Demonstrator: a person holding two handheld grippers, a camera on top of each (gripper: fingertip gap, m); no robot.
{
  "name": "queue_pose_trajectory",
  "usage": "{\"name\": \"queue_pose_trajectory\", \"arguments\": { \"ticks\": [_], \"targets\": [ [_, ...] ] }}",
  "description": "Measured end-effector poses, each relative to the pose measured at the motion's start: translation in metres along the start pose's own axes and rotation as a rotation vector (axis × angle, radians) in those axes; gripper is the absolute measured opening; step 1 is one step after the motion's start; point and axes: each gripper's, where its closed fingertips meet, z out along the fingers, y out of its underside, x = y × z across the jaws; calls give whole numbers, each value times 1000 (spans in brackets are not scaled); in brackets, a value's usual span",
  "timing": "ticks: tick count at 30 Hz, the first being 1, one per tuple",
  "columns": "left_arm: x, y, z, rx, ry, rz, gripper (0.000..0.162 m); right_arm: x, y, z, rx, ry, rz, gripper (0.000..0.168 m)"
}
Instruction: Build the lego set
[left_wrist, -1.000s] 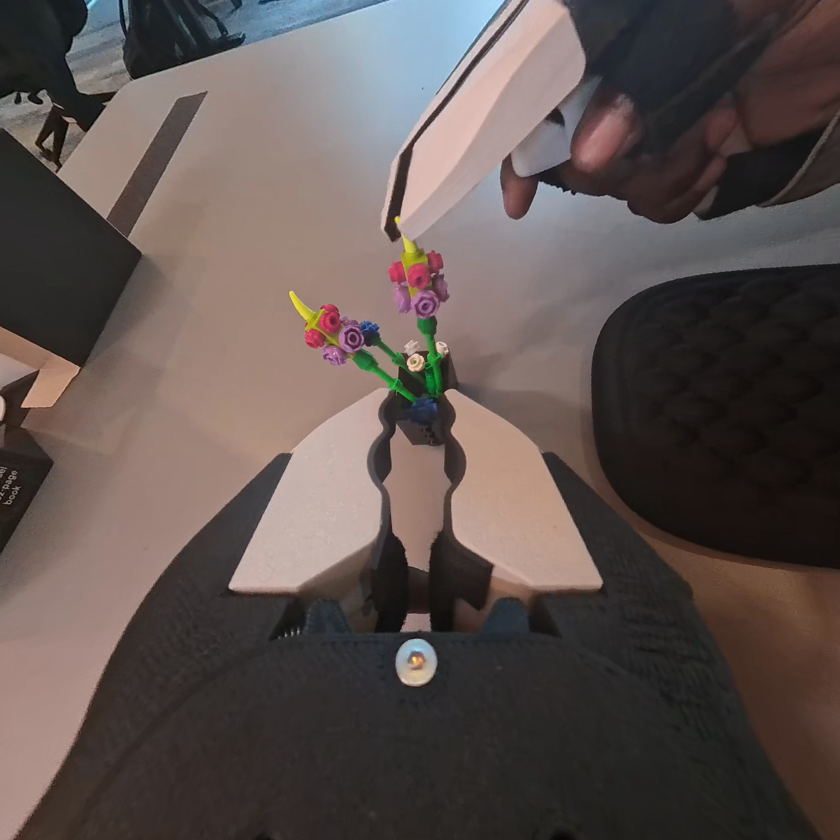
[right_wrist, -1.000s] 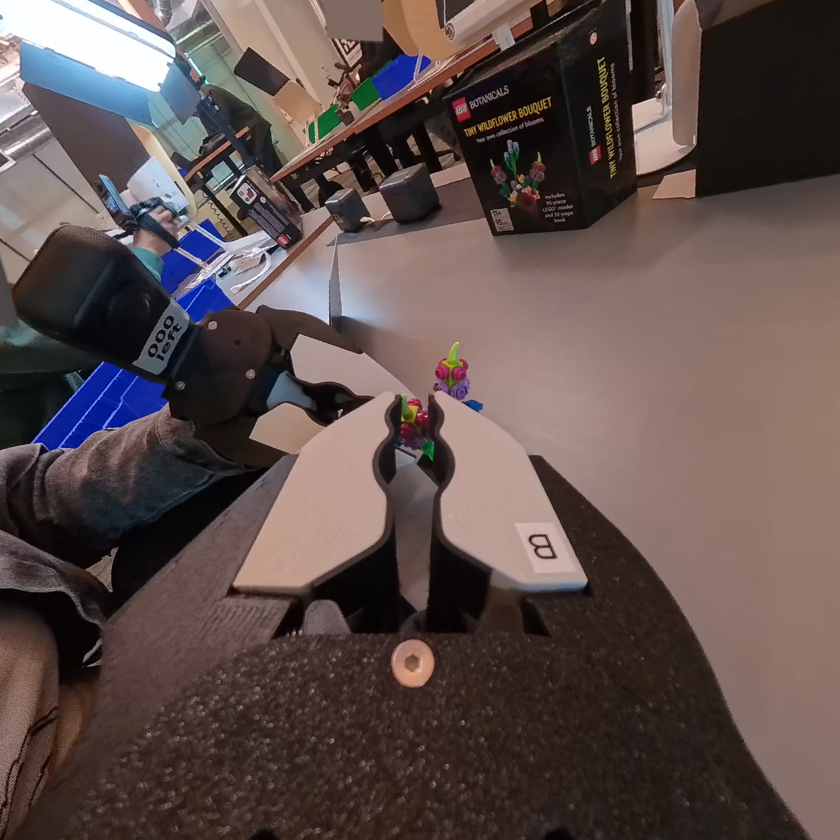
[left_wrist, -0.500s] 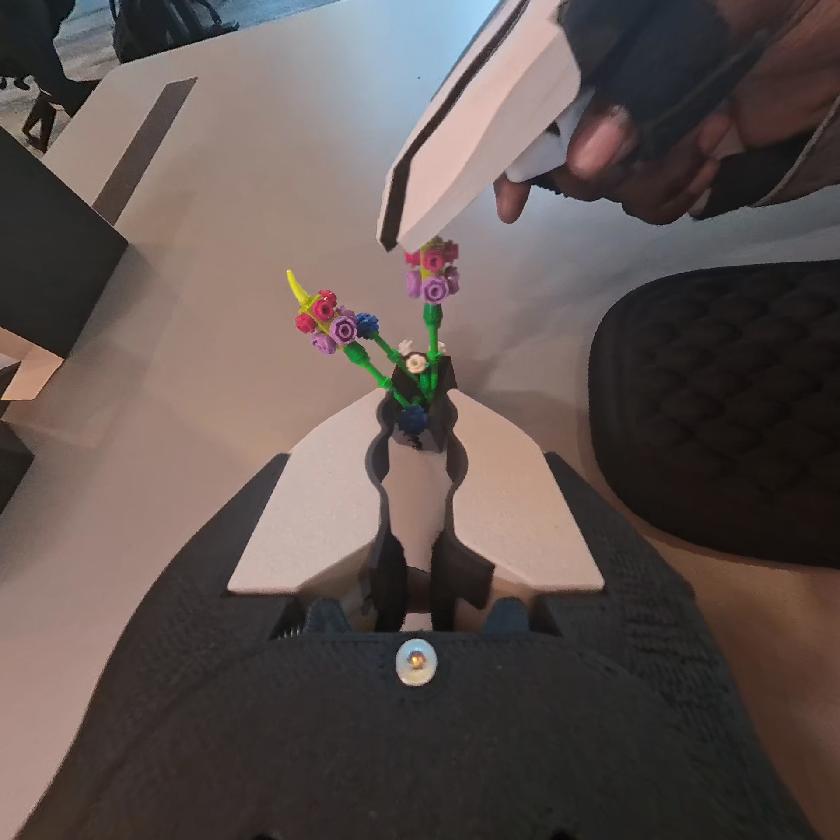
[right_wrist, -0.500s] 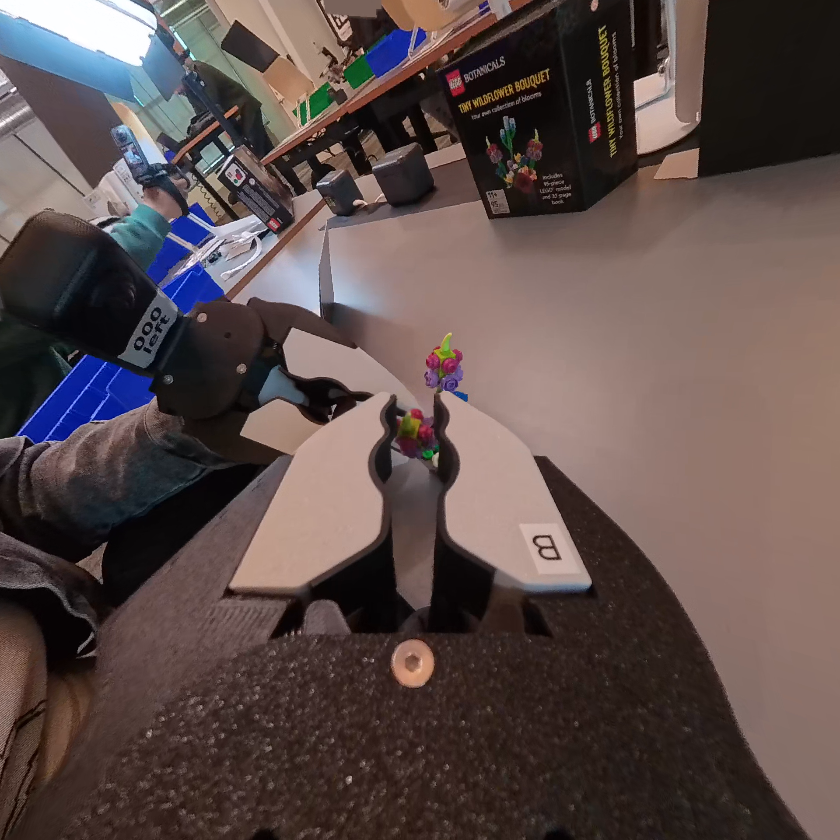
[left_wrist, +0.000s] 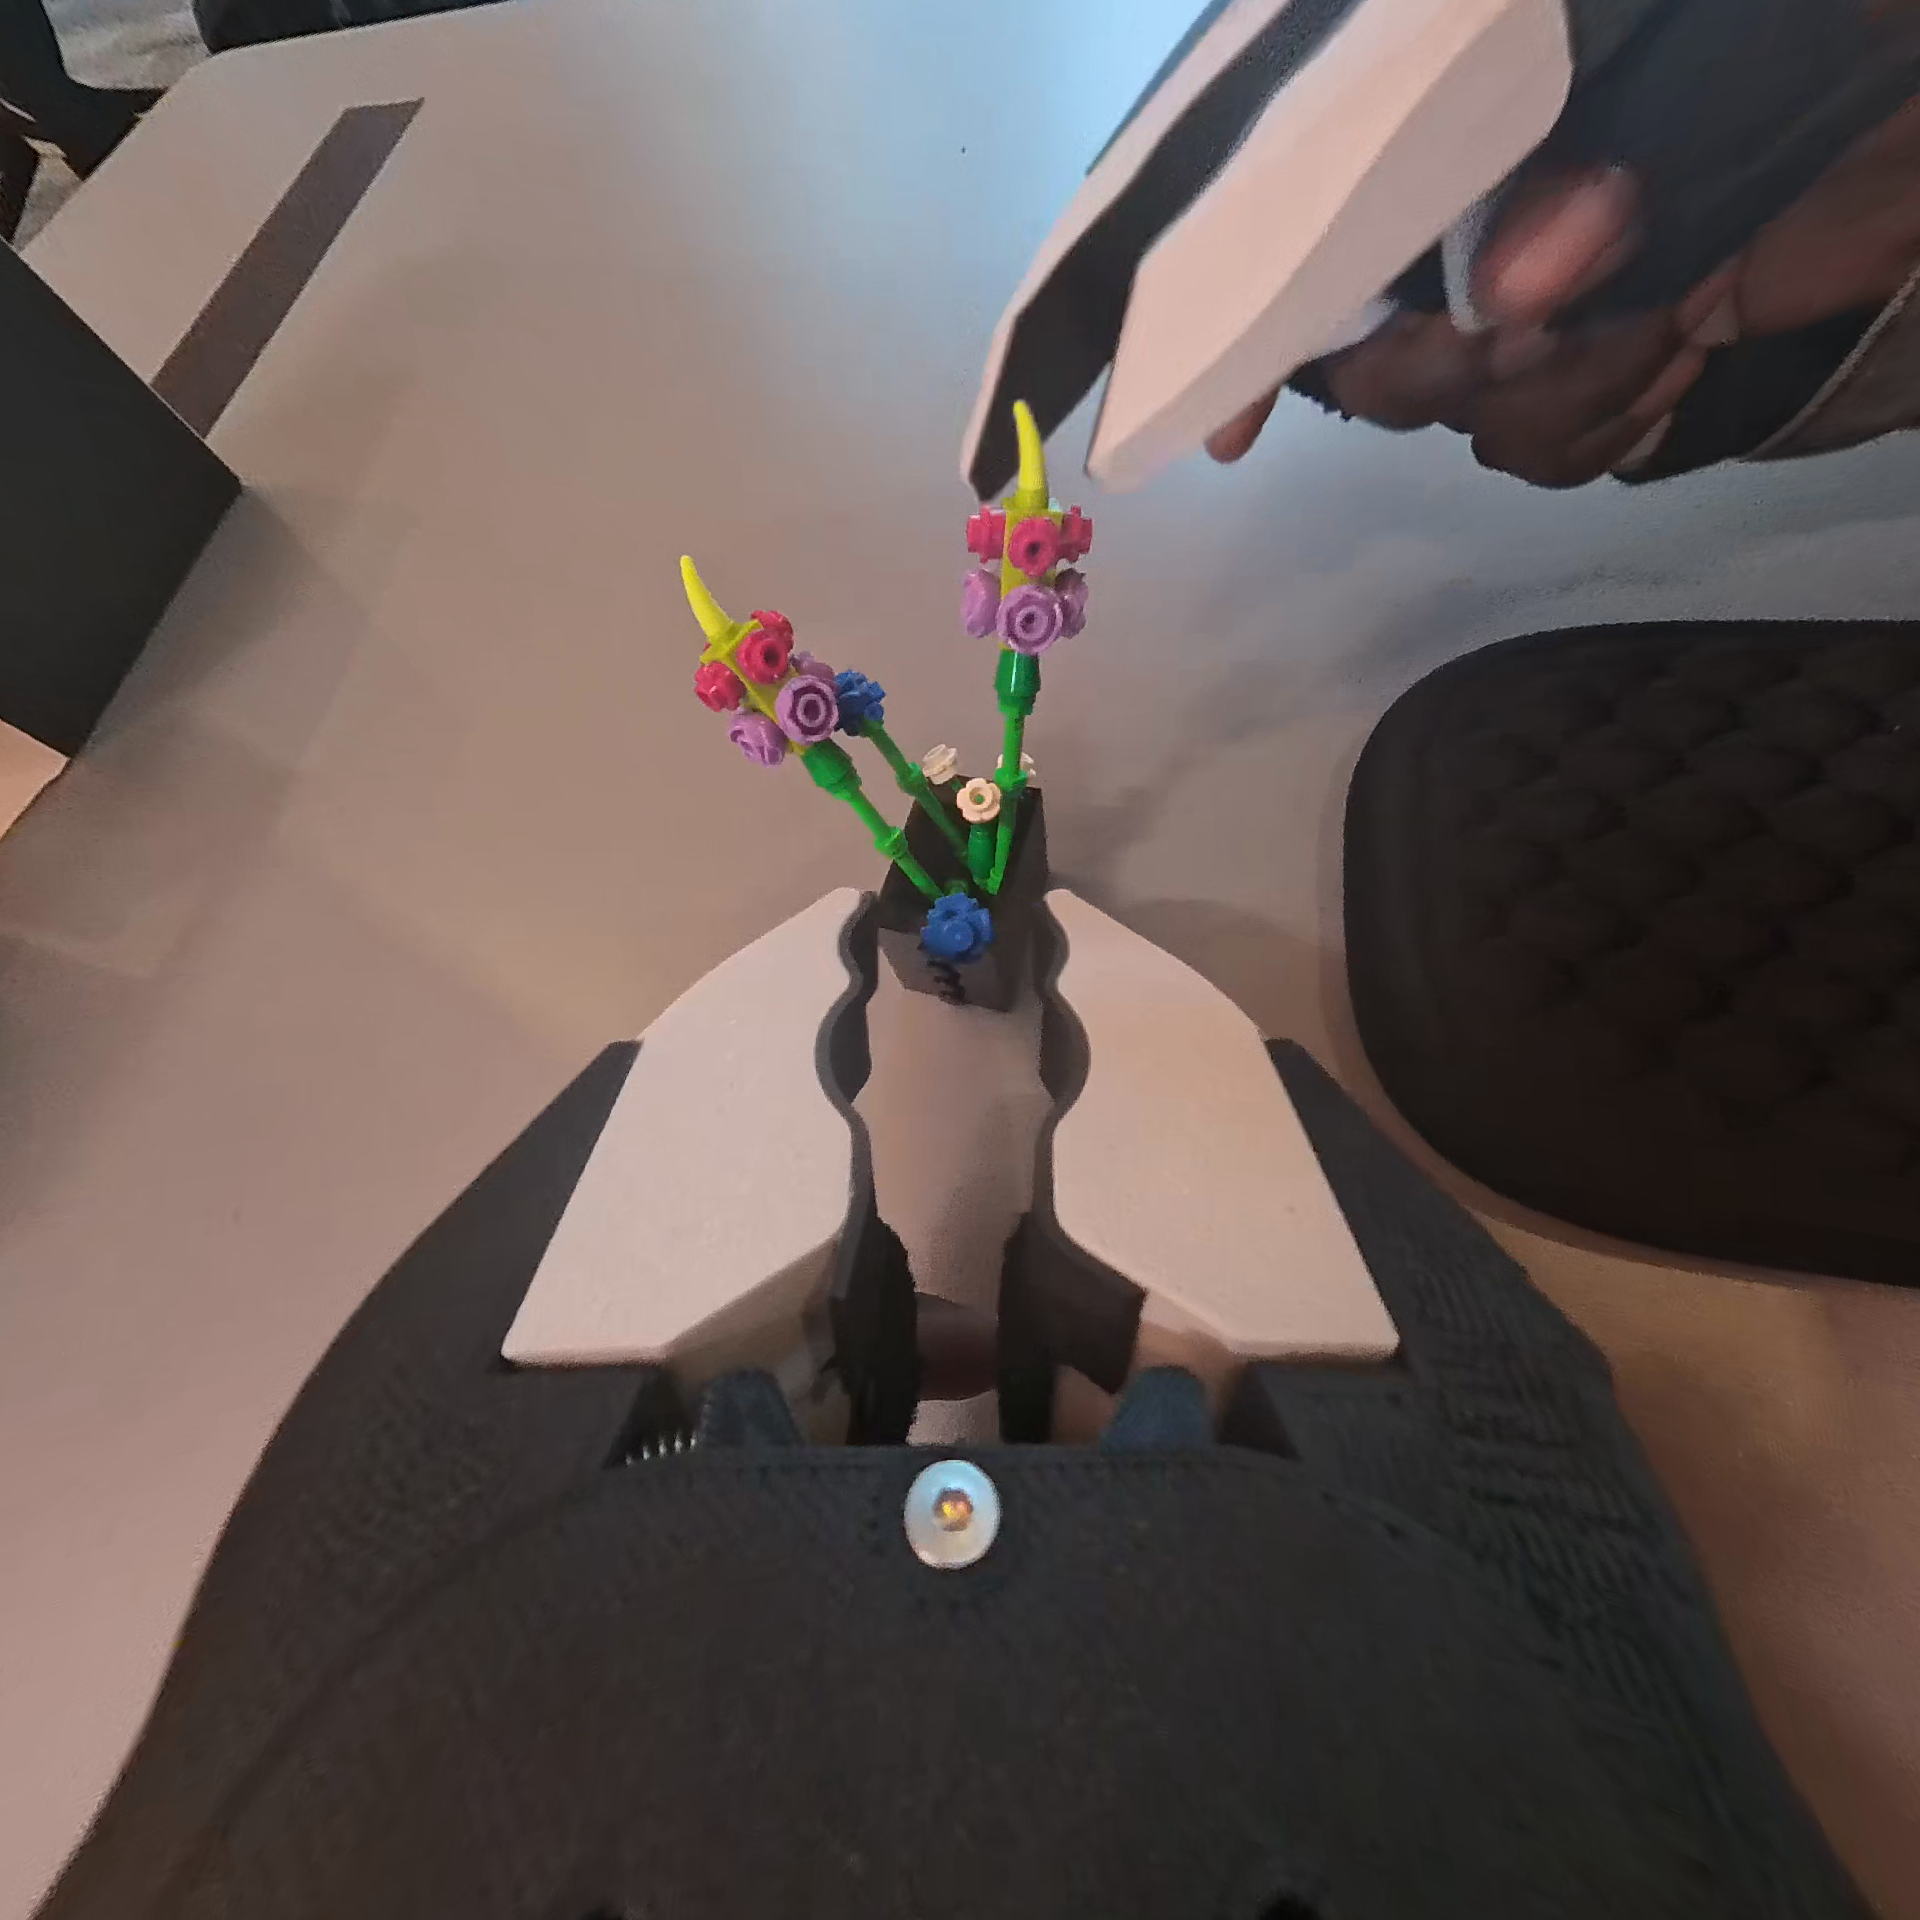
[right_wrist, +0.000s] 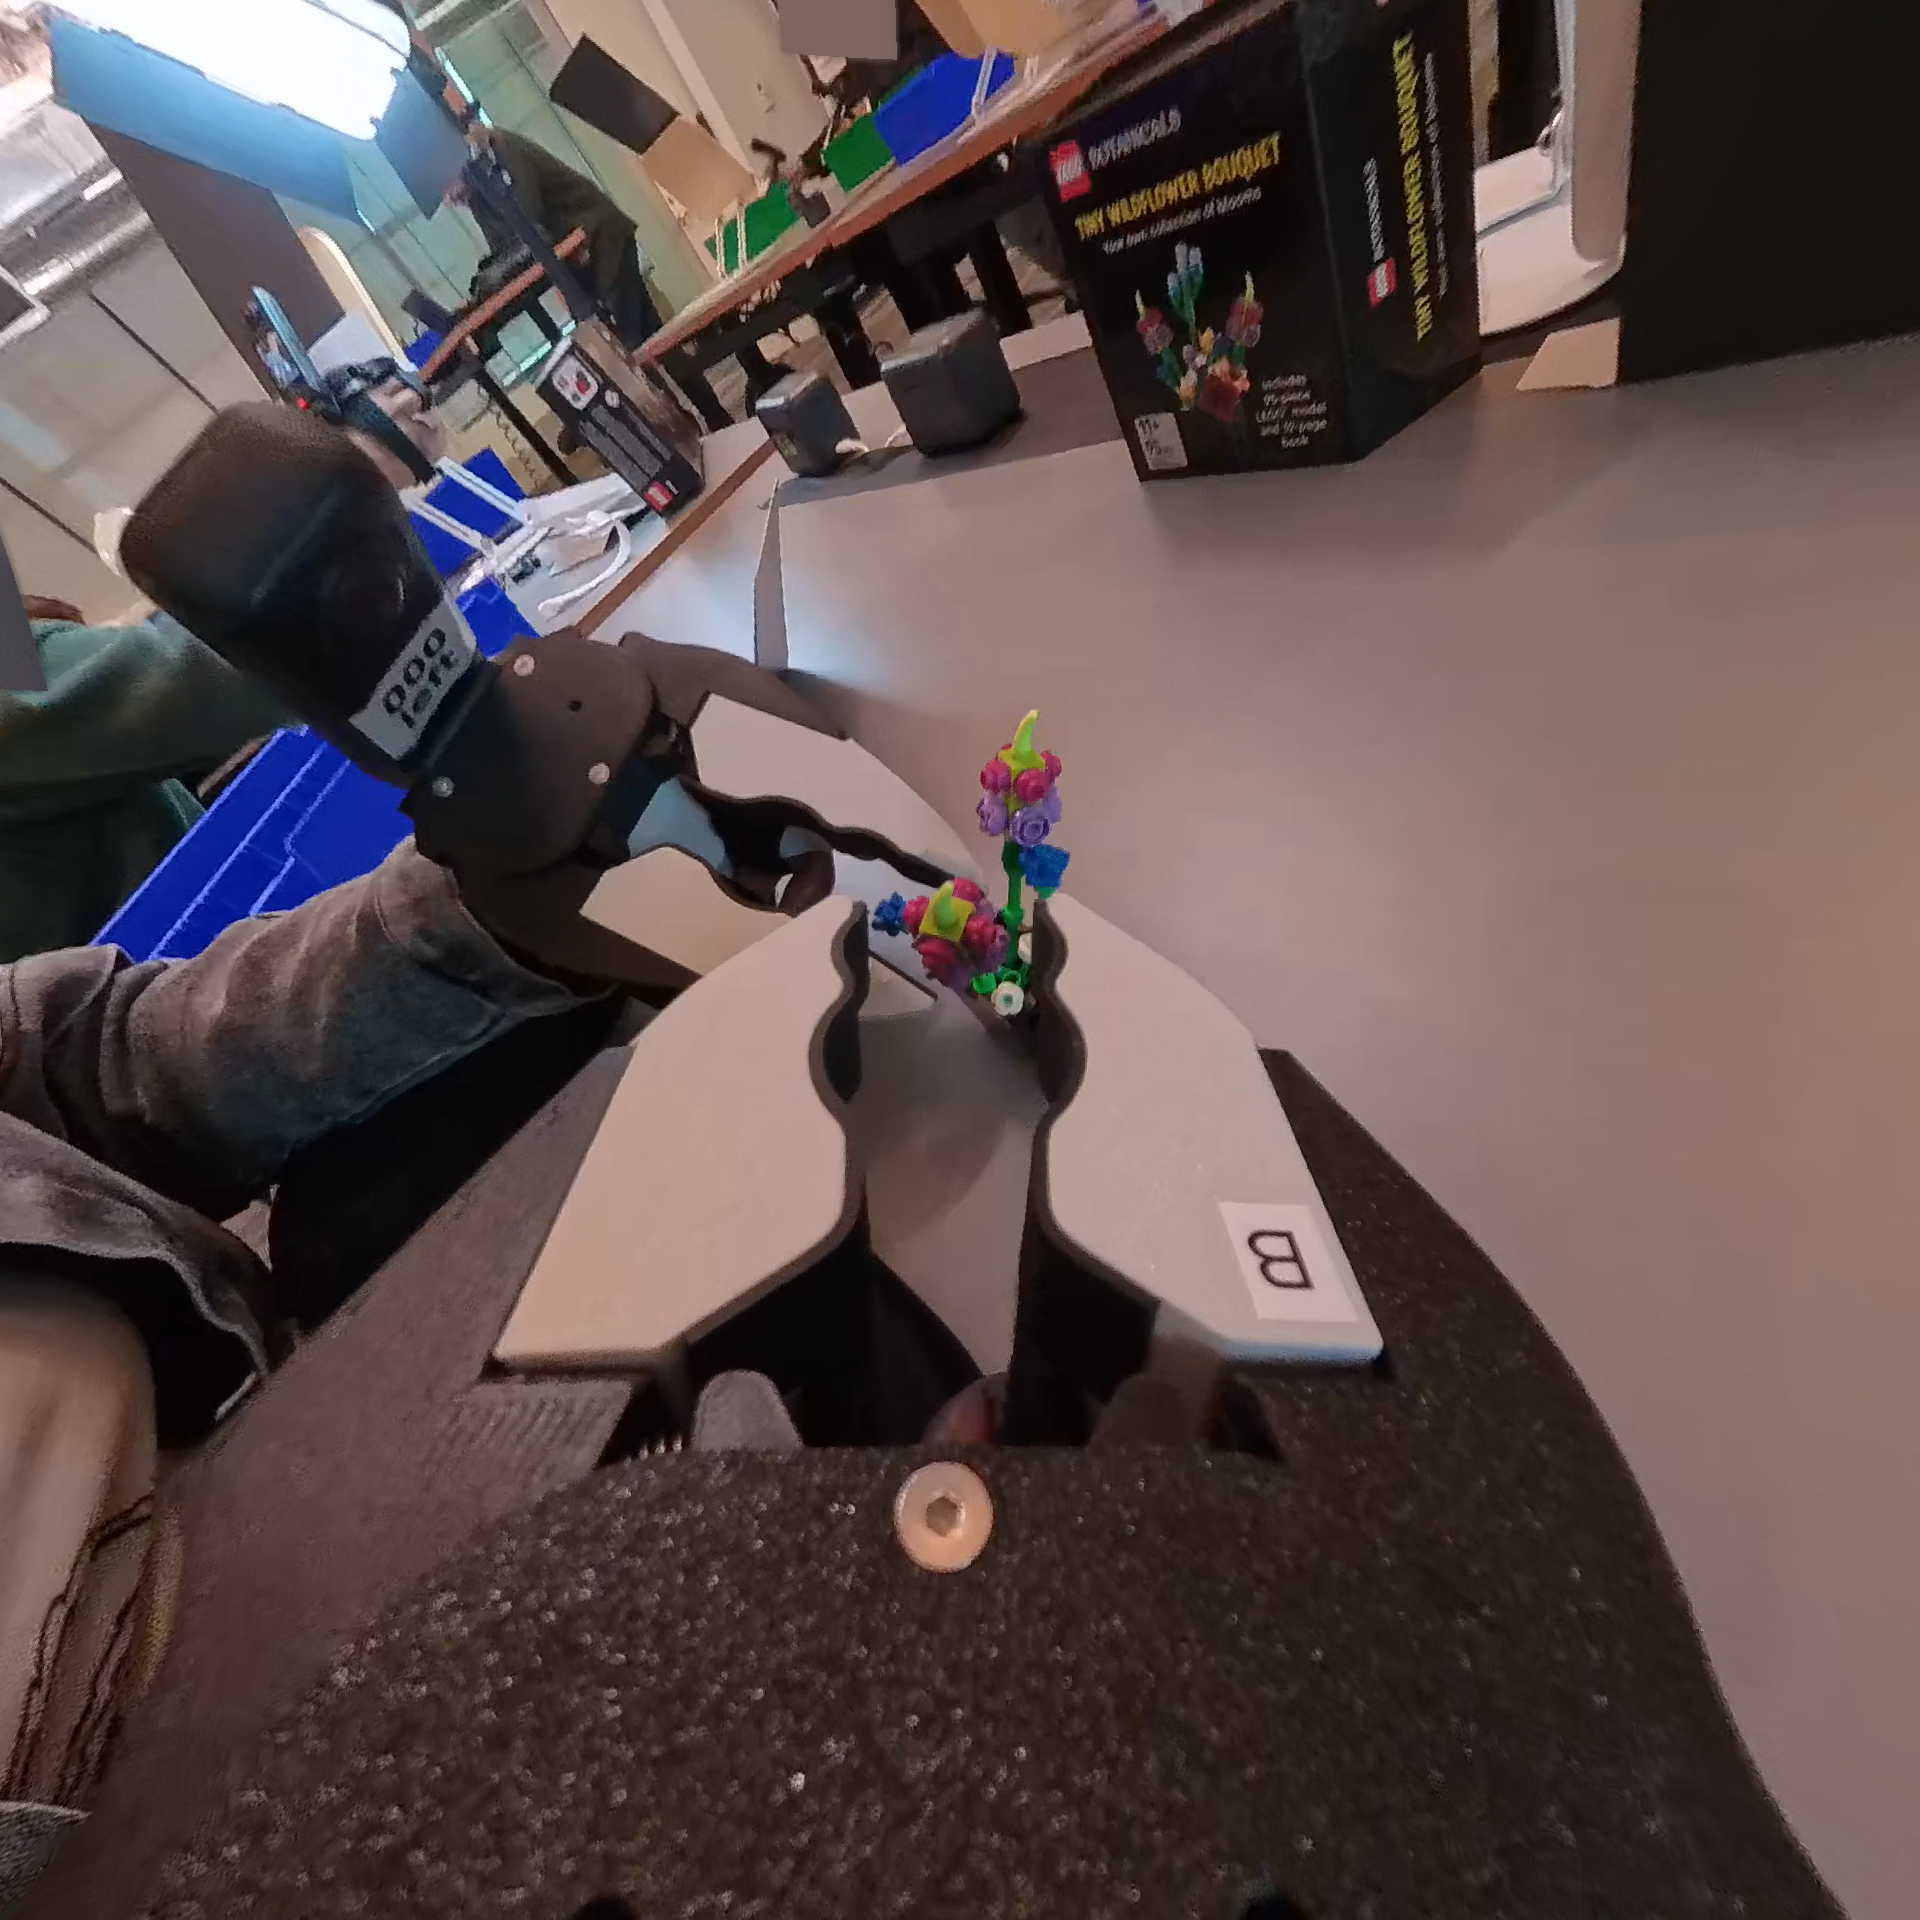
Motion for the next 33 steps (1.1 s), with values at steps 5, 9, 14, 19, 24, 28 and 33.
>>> {"name": "queue_pose_trajectory", "arguments": {
  "ticks": [5,9,14,19,24,28,33],
  "targets": [
    [5,1,2,-7,12,4,27,-1,6,12,-37,8,-44,20],
    [5,2,3,-2,19,-7,27,-1,5,19,-55,-10,-53,20],
    [3,2,1,2,14,-15,28,0,9,17,-67,-22,-43,29],
    [-1,2,-3,8,16,-39,30,-2,-11,6,-22,-82,-38,35],
    [1,5,-2,-13,25,-39,31,11,-23,10,-243,-74,-156,23],
    [1,6,0,-22,26,-44,30,16,-9,29,-477,-129,-200,29],
    [0,6,-1,-15,28,-49,30,8,-5,48,-542,-191,-273,18]
  ]
}}
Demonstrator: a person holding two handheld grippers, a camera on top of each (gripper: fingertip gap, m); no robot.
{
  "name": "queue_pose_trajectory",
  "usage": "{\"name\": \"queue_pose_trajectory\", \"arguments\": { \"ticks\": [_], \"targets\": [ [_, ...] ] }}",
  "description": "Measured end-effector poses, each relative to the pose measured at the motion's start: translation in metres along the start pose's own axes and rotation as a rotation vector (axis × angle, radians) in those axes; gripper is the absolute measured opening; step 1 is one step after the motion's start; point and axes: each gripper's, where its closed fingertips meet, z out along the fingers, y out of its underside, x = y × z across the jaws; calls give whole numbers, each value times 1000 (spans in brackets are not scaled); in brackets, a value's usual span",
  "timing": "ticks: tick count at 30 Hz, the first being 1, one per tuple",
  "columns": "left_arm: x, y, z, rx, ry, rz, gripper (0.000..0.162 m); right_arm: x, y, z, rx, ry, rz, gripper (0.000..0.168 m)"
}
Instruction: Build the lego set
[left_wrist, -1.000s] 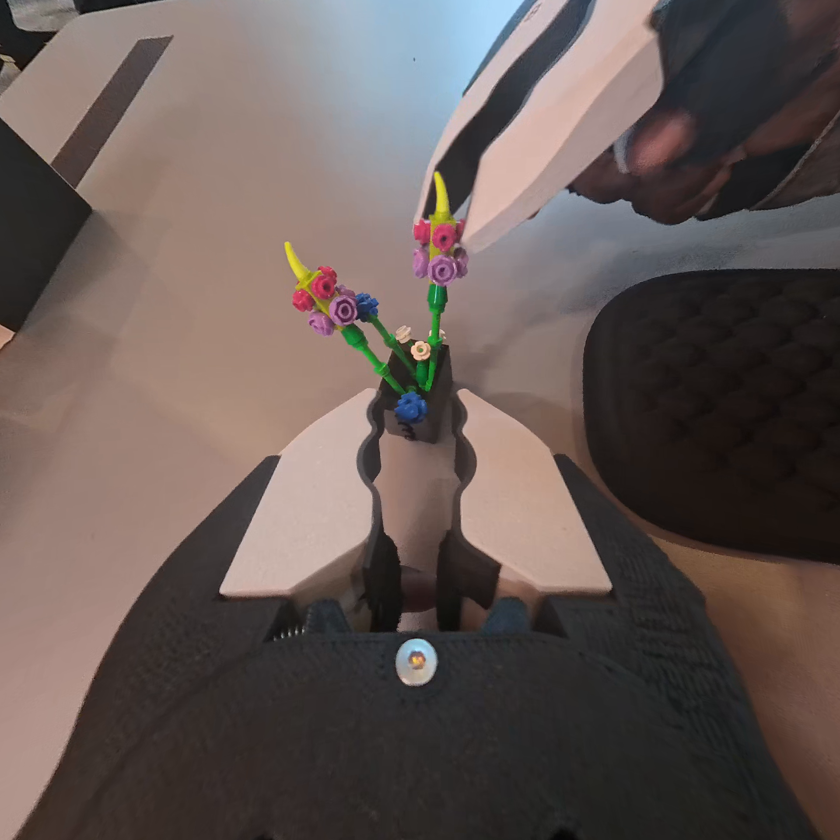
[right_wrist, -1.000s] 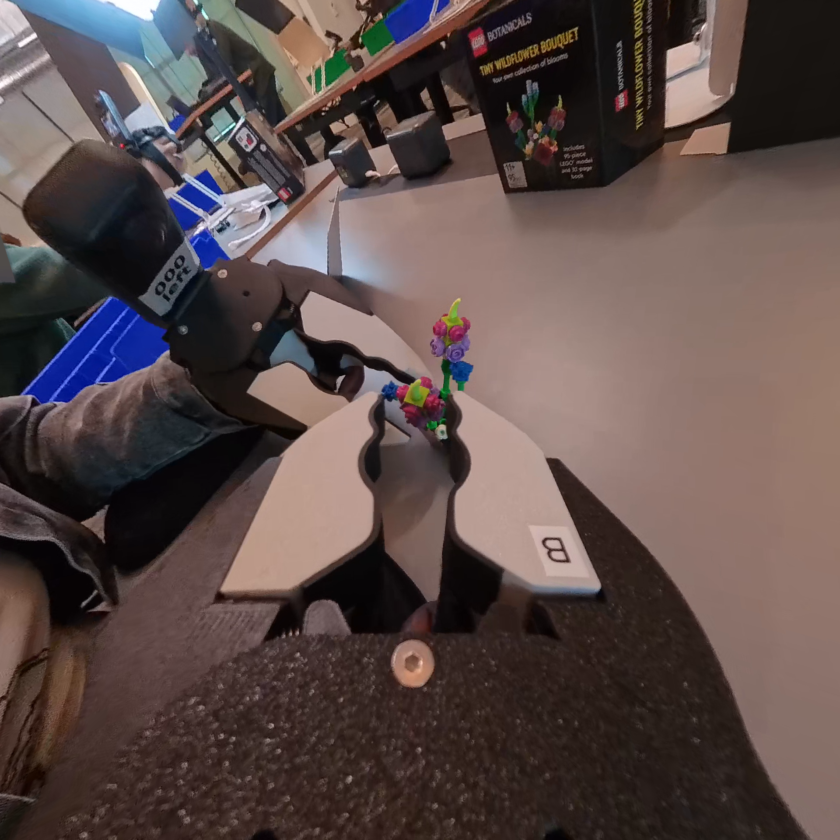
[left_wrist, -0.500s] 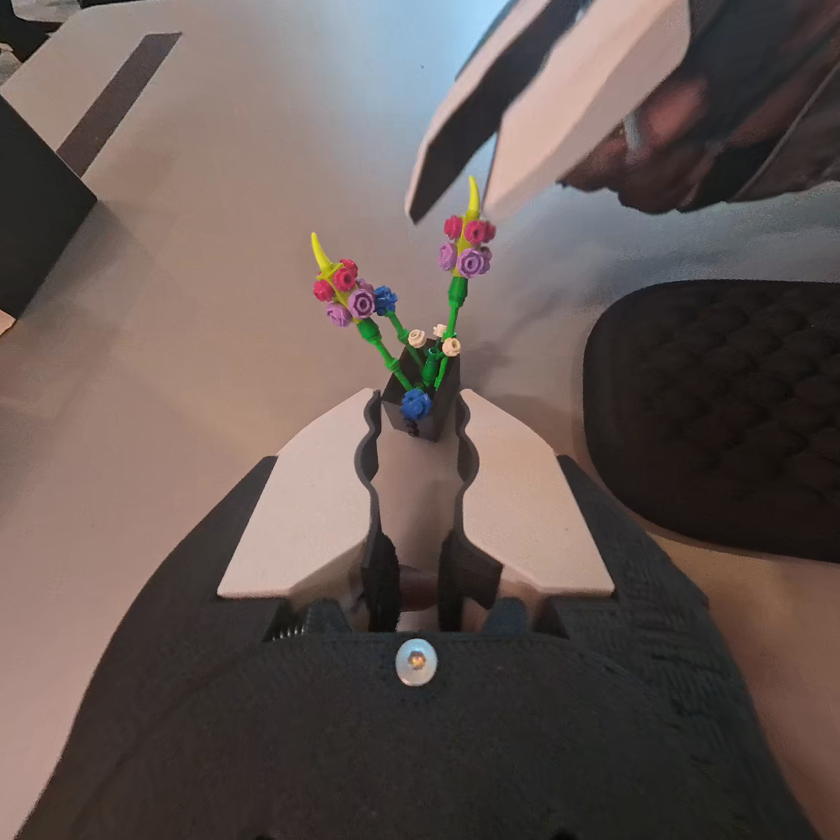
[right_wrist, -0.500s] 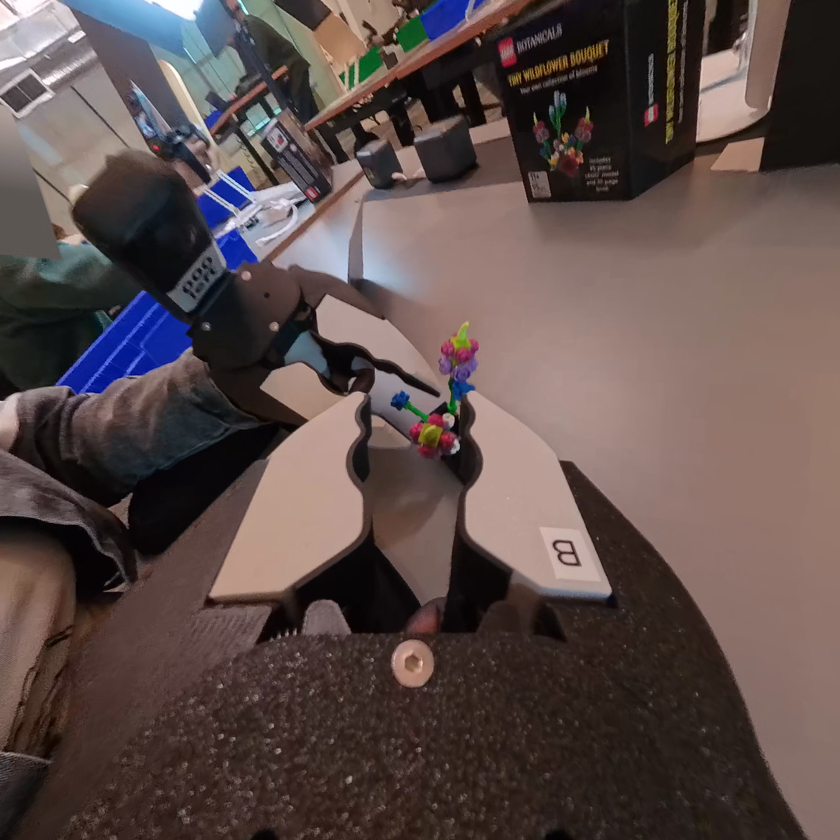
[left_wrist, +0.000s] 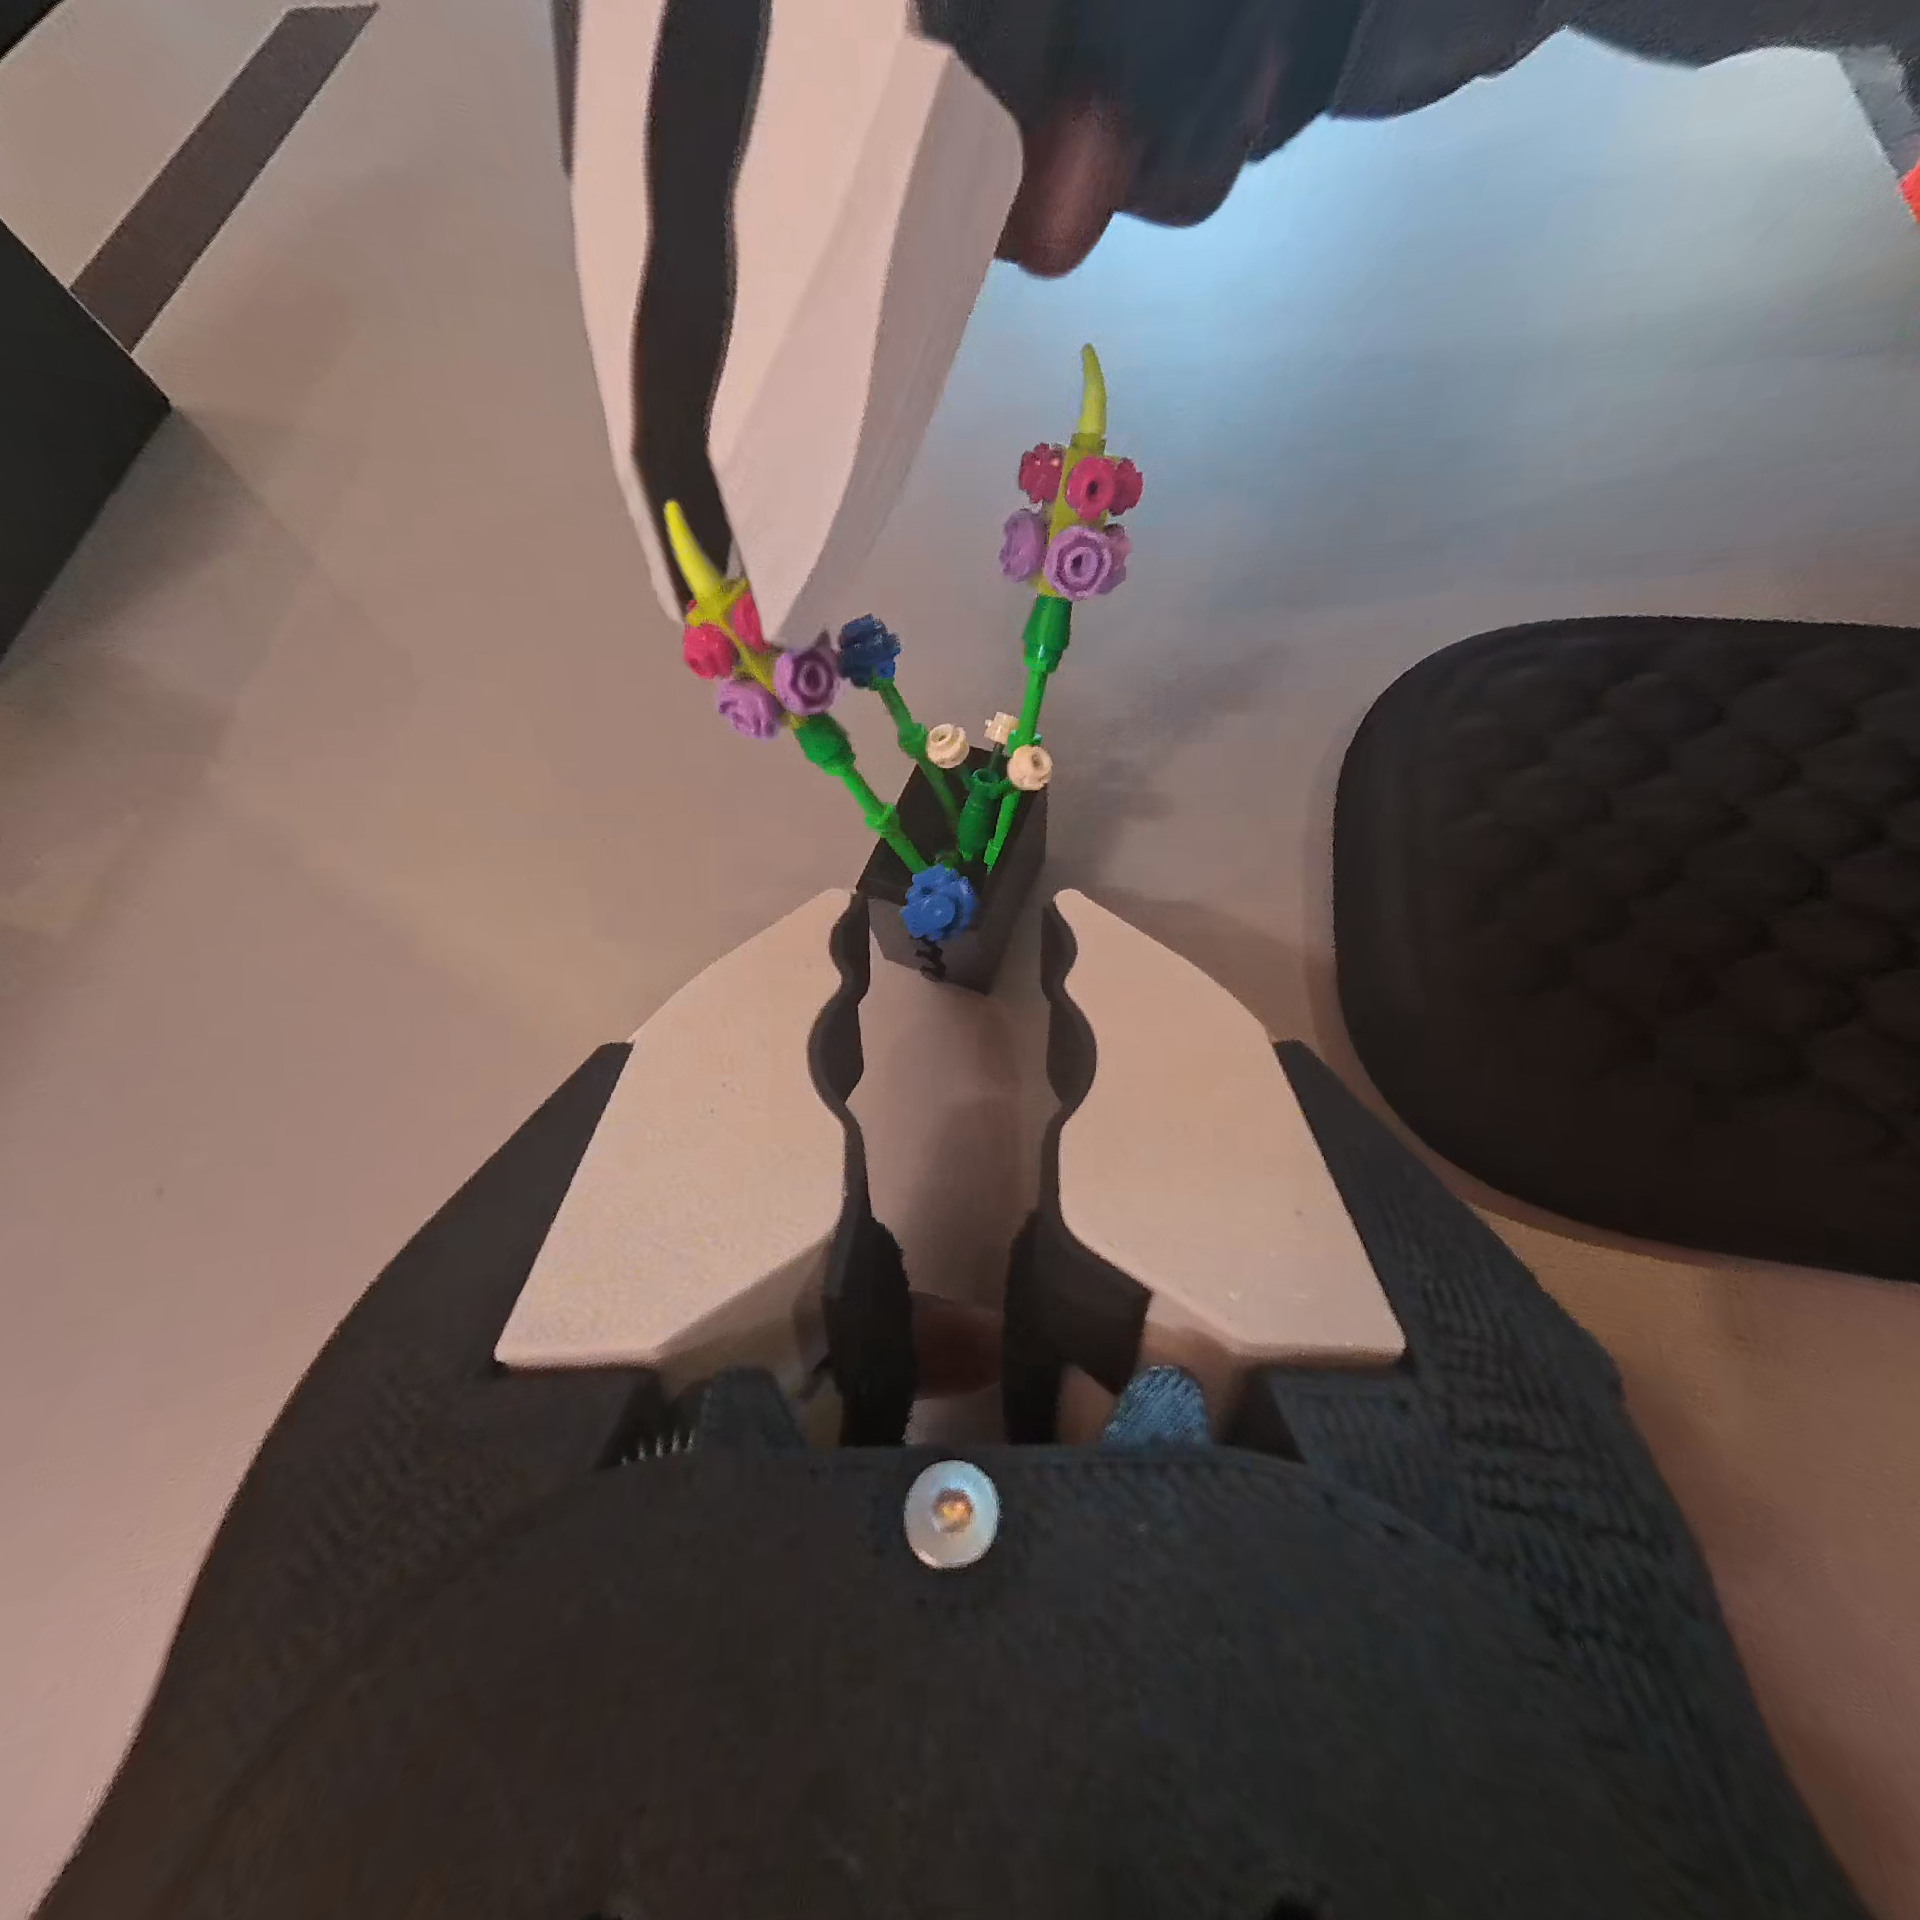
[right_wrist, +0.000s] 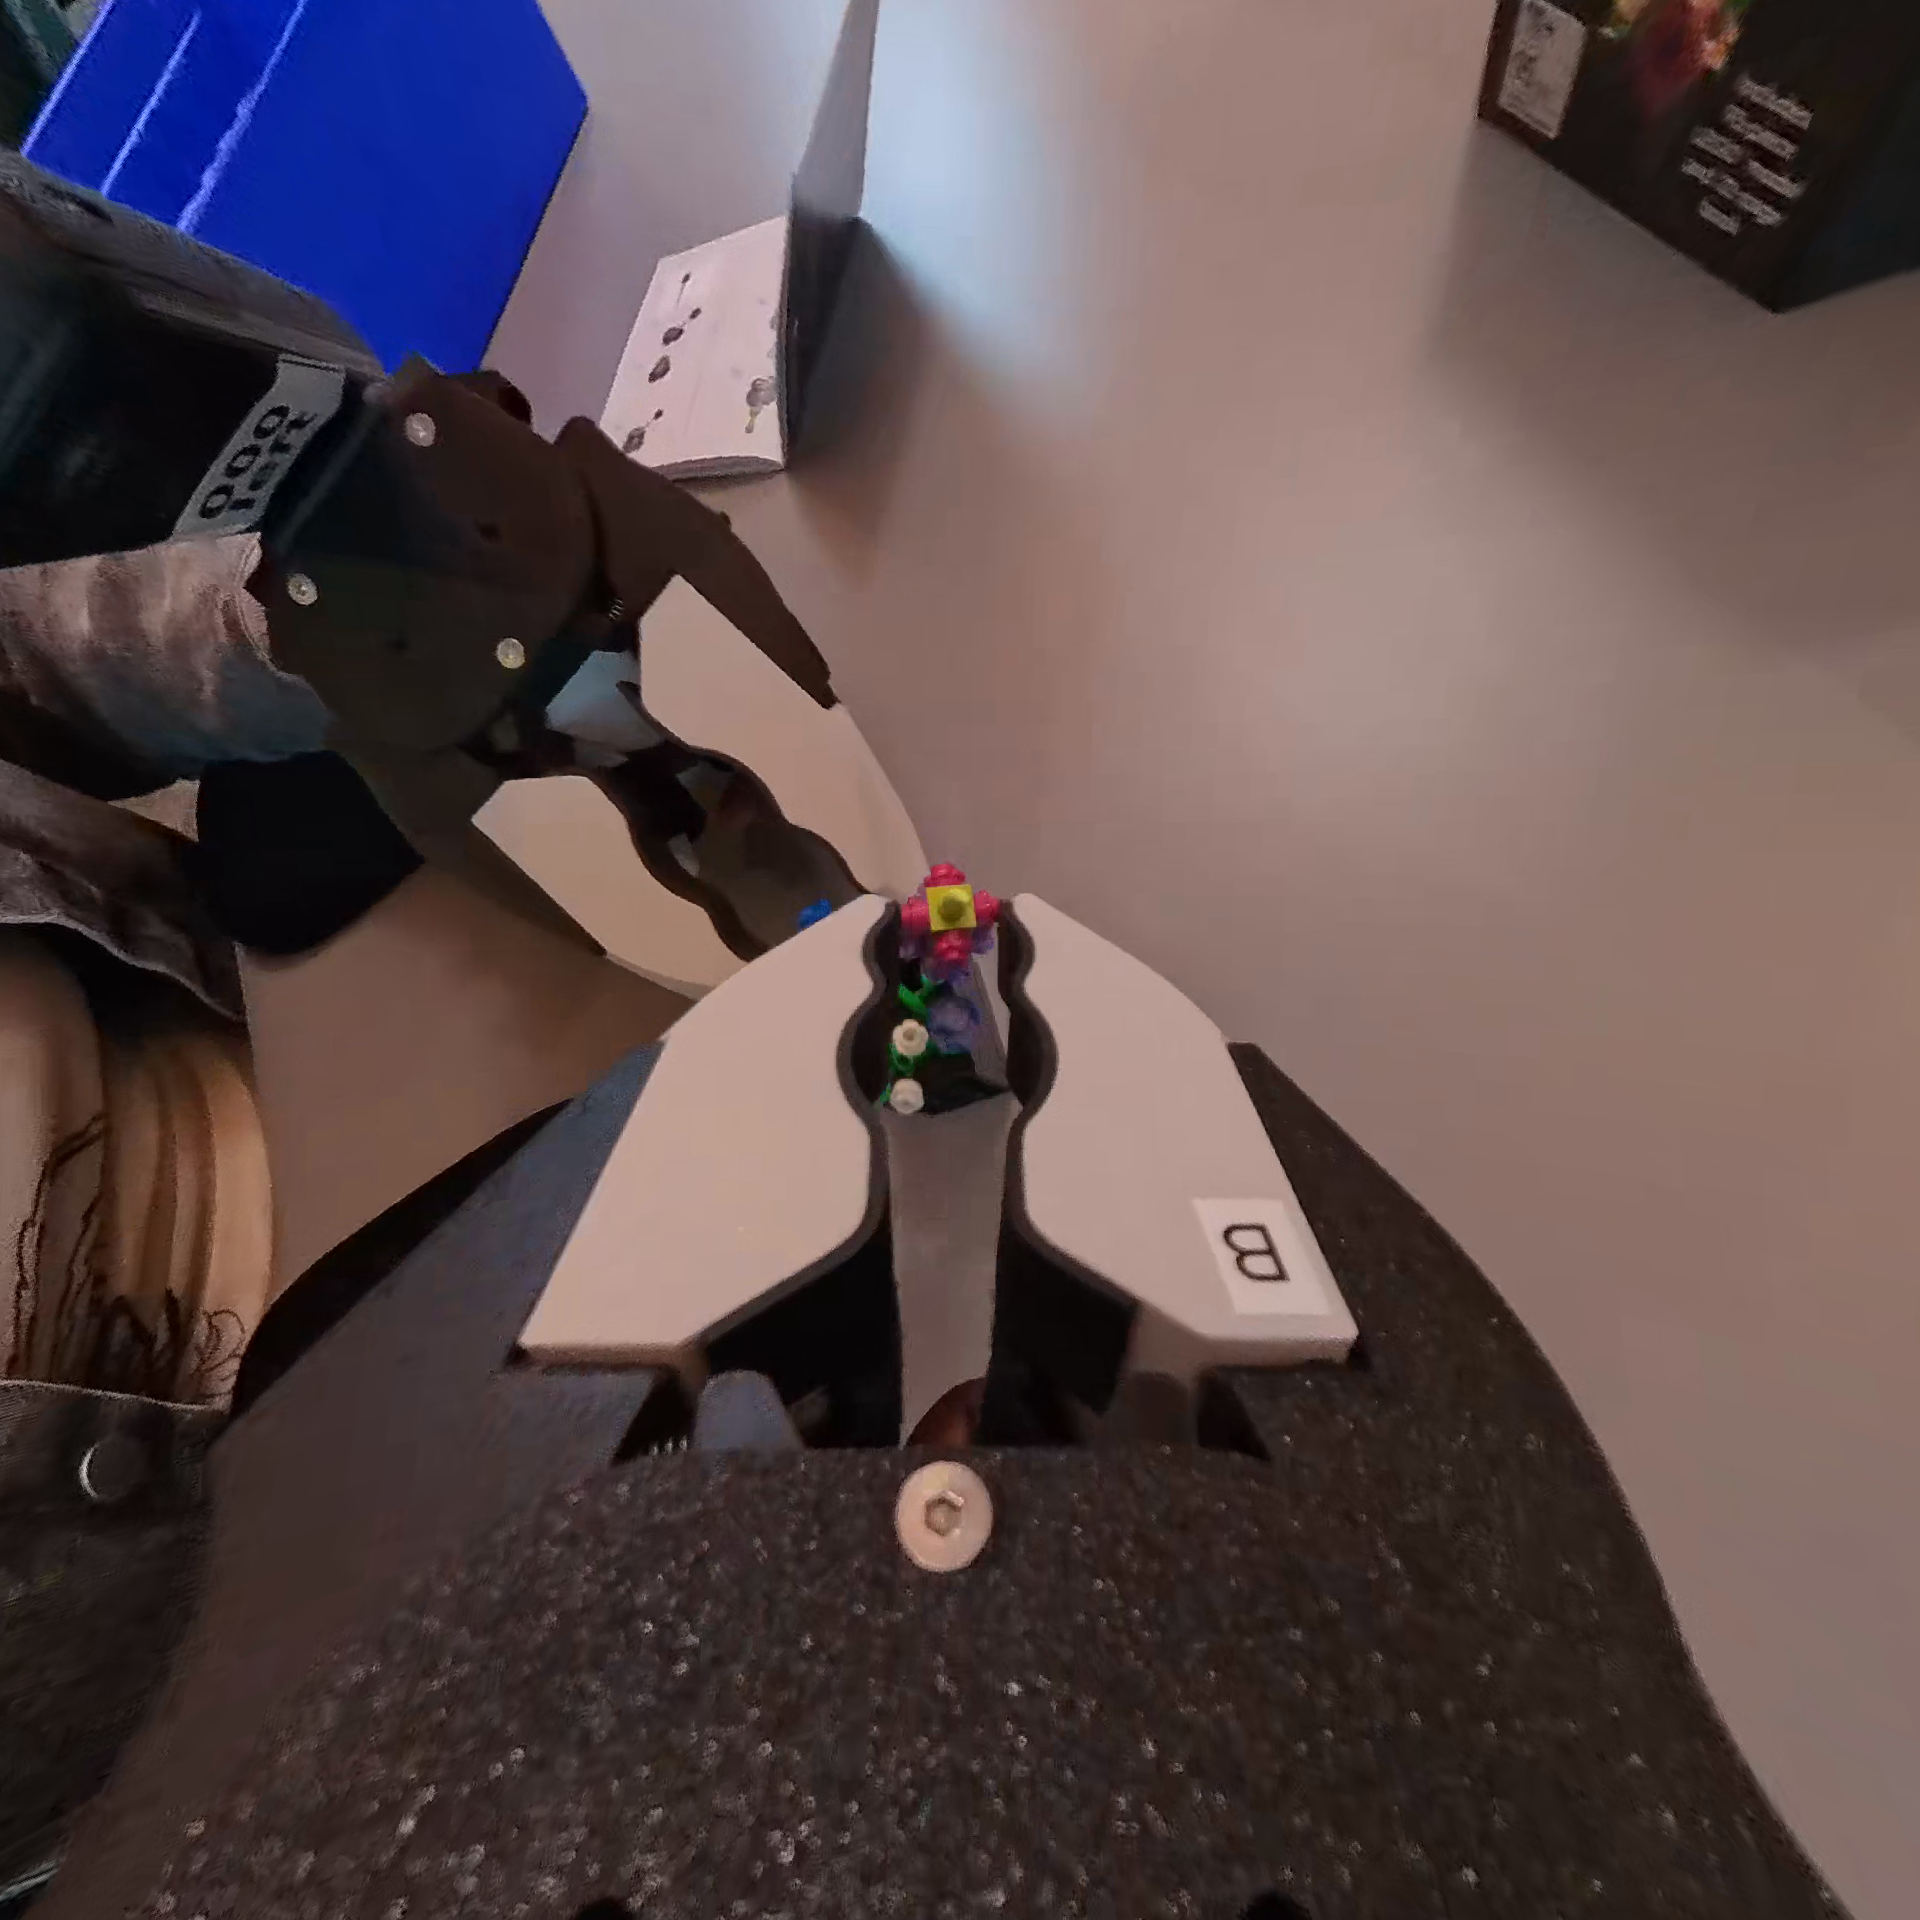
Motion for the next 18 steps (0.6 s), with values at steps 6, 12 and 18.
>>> {"name": "queue_pose_trajectory", "arguments": {
  "ticks": [6,12,18],
  "targets": [
    [2,1,2,16,15,-15,30,-5,-6,11,-45,-7,-51,18],
    [-1,6,0,-4,3,-22,30,-7,-6,18,-84,-28,-66,18],
    [2,6,2,-12,8,-9,30,-4,-6,10,-67,-25,-46,26]
  ]
}}
